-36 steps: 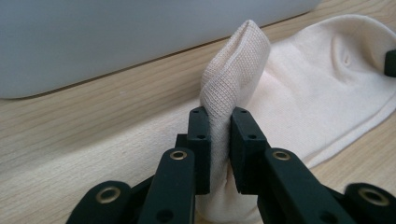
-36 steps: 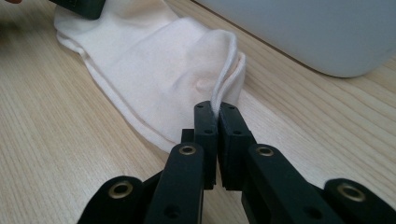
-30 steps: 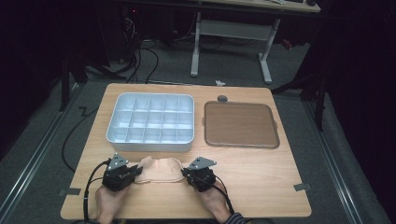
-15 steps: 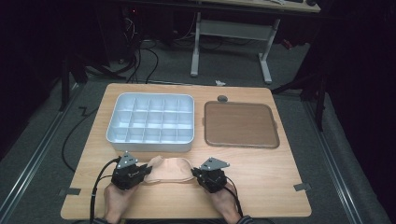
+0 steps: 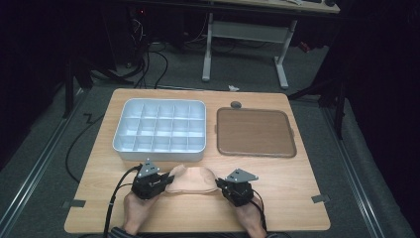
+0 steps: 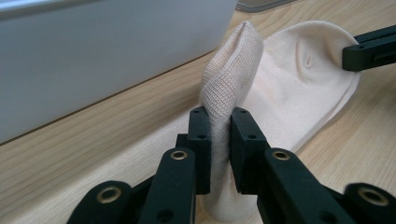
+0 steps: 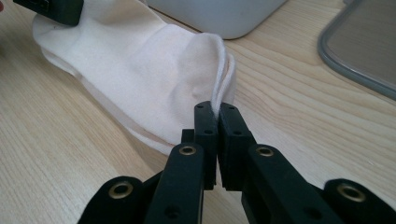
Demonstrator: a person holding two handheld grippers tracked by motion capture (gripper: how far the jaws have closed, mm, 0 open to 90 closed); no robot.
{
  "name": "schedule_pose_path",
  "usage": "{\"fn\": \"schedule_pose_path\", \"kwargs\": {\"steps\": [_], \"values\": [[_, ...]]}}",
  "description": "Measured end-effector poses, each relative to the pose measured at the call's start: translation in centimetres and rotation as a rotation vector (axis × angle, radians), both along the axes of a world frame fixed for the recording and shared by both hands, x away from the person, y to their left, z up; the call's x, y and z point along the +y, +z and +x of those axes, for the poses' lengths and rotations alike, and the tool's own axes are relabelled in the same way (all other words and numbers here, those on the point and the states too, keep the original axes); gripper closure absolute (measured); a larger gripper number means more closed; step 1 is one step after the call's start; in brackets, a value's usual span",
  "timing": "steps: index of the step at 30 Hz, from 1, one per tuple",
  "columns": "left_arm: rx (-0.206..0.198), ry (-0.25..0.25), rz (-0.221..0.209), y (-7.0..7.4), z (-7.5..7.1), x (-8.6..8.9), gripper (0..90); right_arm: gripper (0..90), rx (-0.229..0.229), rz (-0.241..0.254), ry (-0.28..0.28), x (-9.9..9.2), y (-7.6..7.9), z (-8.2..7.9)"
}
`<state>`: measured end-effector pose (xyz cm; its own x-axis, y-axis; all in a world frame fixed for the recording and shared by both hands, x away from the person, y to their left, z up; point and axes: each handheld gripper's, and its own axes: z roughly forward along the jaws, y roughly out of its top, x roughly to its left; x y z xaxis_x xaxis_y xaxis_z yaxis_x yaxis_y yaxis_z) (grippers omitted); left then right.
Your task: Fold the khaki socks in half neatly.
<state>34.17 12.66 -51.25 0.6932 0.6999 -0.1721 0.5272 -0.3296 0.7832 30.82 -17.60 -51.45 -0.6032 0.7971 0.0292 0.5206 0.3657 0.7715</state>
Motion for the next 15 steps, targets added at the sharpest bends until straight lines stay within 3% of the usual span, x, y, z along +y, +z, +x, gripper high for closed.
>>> {"fn": "schedule_pose_path", "kwargs": {"steps": [6,15], "values": [[-0.007,-0.031,0.009,-0.1,0.1,-1.6,80.1,87.6,0.000,-0.001,-0.032,-1.5,0.2,-0.5],[0.005,-0.029,0.021,-0.9,0.1,-3.4,79.7,87.6,0.016,-0.004,-0.068,-3.2,-0.2,-0.7]]}}
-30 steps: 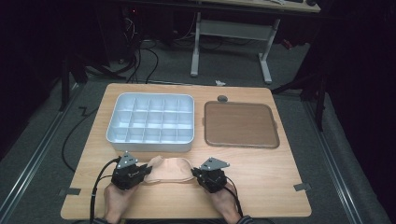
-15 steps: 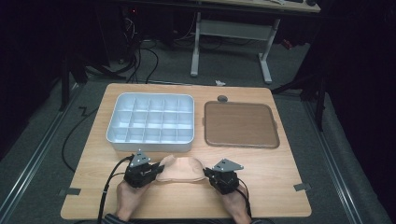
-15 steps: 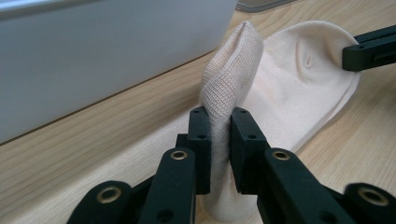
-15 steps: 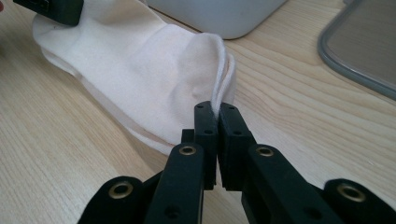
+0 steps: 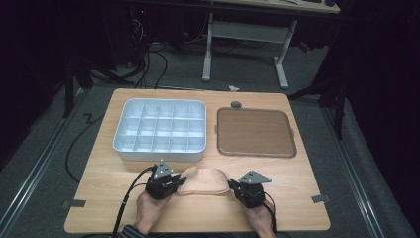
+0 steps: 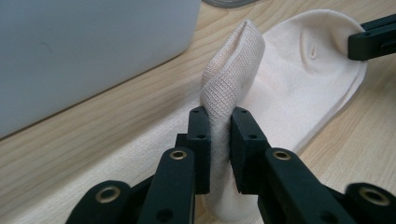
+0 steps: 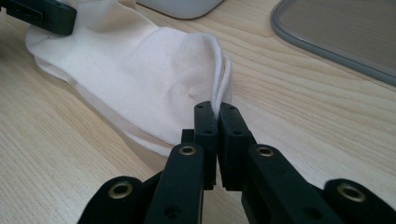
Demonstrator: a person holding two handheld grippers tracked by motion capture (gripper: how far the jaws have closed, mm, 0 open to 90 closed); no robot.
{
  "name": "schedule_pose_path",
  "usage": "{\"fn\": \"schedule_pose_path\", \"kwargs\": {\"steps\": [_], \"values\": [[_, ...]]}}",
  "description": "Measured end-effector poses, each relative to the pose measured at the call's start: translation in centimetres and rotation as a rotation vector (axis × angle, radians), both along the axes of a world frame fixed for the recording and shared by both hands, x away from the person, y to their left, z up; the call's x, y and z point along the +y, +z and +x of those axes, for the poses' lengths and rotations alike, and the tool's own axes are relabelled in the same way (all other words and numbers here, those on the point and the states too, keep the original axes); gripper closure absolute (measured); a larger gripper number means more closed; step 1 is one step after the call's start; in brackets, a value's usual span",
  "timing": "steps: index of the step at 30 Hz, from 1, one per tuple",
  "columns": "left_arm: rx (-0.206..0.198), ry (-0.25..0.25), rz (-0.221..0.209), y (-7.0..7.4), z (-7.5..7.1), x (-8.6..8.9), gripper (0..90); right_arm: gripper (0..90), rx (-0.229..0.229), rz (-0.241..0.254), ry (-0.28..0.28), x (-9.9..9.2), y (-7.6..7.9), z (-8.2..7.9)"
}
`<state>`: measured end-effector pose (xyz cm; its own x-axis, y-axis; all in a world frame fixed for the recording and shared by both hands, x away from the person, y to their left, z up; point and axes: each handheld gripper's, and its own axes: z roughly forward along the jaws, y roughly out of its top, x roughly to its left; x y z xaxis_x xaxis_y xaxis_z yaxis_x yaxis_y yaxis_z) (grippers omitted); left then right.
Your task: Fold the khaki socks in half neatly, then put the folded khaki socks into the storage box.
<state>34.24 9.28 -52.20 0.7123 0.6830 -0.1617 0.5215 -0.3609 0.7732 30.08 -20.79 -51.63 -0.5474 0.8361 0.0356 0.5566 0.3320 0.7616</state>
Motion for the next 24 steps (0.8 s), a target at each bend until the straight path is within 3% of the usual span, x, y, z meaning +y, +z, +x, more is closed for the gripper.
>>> {"fn": "schedule_pose_path", "kwargs": {"steps": [14,15,16,20,24], "values": [[0.024,0.025,0.036,-0.8,0.2,-0.4,74.8,86.8,0.035,-0.003,-0.010,-0.4,-1.3,0.3],[0.024,0.029,0.039,-0.8,0.2,-0.3,67.7,85.7,0.039,-0.004,-0.012,-0.4,-1.2,0.4],[0.023,0.036,0.045,-0.8,0.2,-0.3,67.7,85.7,0.039,-0.004,-0.012,-0.4,-1.2,0.4],[0.004,0.062,0.049,-0.6,0.1,0.0,49.7,79.4,0.040,-0.015,-0.020,-0.4,-1.2,0.6],[-0.007,0.084,0.048,-0.5,0.1,0.6,44.2,74.0,0.038,-0.011,-0.028,-0.6,-1.3,0.6]]}}
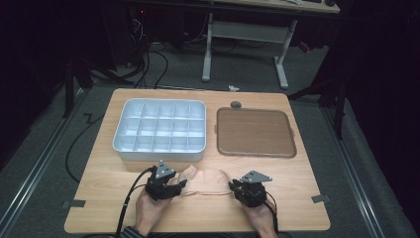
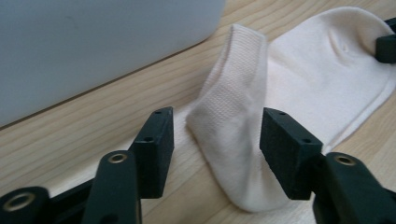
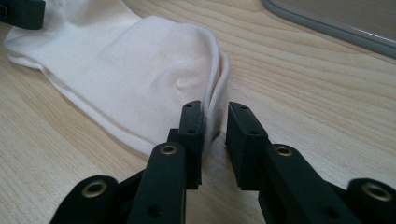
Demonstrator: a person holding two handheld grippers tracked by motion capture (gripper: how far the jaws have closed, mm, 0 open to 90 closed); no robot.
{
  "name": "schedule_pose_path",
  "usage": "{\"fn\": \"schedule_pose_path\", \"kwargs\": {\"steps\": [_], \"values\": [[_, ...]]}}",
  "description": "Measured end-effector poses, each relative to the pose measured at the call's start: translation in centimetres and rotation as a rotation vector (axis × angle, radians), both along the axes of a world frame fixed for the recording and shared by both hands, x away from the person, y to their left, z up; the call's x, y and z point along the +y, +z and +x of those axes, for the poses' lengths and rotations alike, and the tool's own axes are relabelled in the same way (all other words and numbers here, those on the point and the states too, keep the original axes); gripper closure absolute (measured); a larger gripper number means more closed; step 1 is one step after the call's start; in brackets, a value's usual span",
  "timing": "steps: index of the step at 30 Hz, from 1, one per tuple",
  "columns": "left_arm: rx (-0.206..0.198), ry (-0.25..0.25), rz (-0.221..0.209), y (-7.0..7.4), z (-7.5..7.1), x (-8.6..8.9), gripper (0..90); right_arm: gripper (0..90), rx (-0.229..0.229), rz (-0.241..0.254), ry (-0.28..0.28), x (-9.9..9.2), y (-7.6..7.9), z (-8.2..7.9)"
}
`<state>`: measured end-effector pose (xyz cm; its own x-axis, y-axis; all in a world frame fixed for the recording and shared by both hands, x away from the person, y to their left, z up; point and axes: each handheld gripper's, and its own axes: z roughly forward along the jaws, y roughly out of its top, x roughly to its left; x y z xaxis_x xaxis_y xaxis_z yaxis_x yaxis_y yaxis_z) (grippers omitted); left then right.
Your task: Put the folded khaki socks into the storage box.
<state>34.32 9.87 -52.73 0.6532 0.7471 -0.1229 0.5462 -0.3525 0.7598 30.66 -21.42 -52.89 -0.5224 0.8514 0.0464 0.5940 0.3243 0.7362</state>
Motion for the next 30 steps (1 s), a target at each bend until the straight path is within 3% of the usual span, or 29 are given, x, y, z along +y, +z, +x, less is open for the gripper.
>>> {"fn": "schedule_pose_path", "kwargs": {"steps": [3,6,14,19,22,30], "values": [[0.015,0.020,-0.029,0.2,-0.1,0.7,42.2,68.1,-0.012,0.023,-0.024,-0.4,0.1,-0.2],[0.012,0.023,-0.032,0.4,-0.2,1.0,41.6,67.6,-0.033,0.024,-0.029,-0.6,0.5,-0.4],[0.050,0.016,-0.061,1.4,0.9,1.4,41.0,72.4,-0.108,0.039,-0.011,0.2,2.8,-0.9],[0.085,0.017,-0.036,1.1,0.8,0.5,42.5,80.6,-0.103,0.058,0.060,2.1,3.2,-0.8],[0.105,0.027,-0.050,0.7,0.4,0.4,43.6,82.3,-0.086,0.052,0.098,3.5,2.8,-0.4],[0.097,0.034,-0.046,0.3,0.2,0.0,46.1,83.9,-0.042,0.045,0.141,6.1,1.4,0.5]]}}
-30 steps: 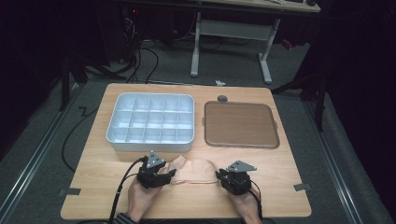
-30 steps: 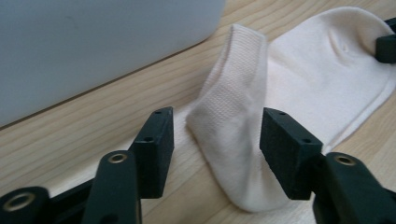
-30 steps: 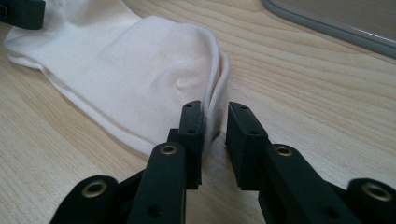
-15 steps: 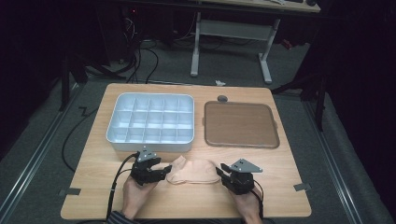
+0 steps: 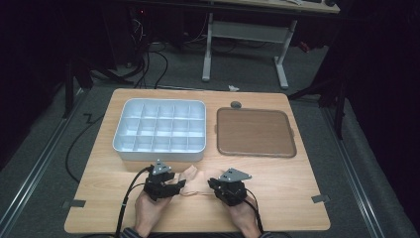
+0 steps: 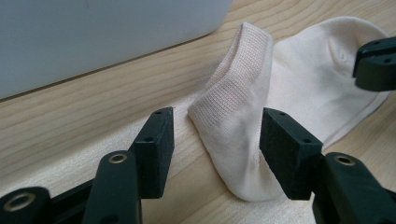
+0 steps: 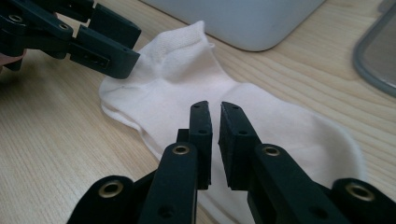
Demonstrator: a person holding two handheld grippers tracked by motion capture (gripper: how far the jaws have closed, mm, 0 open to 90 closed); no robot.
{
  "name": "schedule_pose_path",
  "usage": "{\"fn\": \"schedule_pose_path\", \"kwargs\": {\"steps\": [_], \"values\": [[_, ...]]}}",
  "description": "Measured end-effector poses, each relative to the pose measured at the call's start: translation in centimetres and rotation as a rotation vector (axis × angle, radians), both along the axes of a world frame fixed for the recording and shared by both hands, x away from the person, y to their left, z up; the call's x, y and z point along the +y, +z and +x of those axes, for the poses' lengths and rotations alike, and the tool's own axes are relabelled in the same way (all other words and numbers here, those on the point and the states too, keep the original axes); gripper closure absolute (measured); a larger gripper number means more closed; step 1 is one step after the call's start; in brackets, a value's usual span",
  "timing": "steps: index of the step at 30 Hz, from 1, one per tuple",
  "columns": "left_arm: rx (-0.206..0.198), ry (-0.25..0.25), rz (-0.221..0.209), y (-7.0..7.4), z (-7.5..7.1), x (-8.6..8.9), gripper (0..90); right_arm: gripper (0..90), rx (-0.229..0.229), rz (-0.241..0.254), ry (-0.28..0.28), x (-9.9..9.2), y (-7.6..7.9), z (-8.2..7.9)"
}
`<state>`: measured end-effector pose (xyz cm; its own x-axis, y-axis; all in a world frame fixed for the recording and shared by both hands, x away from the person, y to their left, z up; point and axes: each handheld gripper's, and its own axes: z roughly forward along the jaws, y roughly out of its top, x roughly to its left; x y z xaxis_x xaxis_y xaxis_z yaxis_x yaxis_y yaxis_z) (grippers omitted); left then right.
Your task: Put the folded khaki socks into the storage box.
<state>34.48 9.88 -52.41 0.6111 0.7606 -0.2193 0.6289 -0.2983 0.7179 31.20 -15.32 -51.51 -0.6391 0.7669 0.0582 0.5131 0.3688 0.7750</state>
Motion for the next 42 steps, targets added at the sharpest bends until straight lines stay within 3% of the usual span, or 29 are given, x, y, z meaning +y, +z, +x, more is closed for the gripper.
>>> {"fn": "schedule_pose_path", "kwargs": {"steps": [5,17,20,29,35,42], "values": [[0.004,0.006,-0.015,-0.3,0.1,-0.2,48.0,84.2,0.010,-0.011,0.014,0.8,-0.6,0.1],[-0.006,0.009,0.009,-0.5,0.0,-0.5,52.5,84.7,0.019,-0.022,0.028,1.9,-1.1,0.4],[-0.024,0.004,0.032,-0.5,-0.1,-0.7,53.4,85.1,0.043,-0.032,0.033,2.0,-1.6,0.4],[-0.061,-0.003,0.092,-0.4,-0.4,-1.2,60.5,85.6,0.013,-0.053,0.036,2.1,-1.7,0.0],[-0.044,-0.011,0.082,-0.4,-0.3,-1.3,66.6,85.5,0.015,-0.054,0.035,2.1,-1.7,0.0],[-0.024,-0.032,0.069,-0.3,-0.3,-1.6,80.5,85.4,0.018,-0.053,0.040,2.0,-1.7,0.0]]}}
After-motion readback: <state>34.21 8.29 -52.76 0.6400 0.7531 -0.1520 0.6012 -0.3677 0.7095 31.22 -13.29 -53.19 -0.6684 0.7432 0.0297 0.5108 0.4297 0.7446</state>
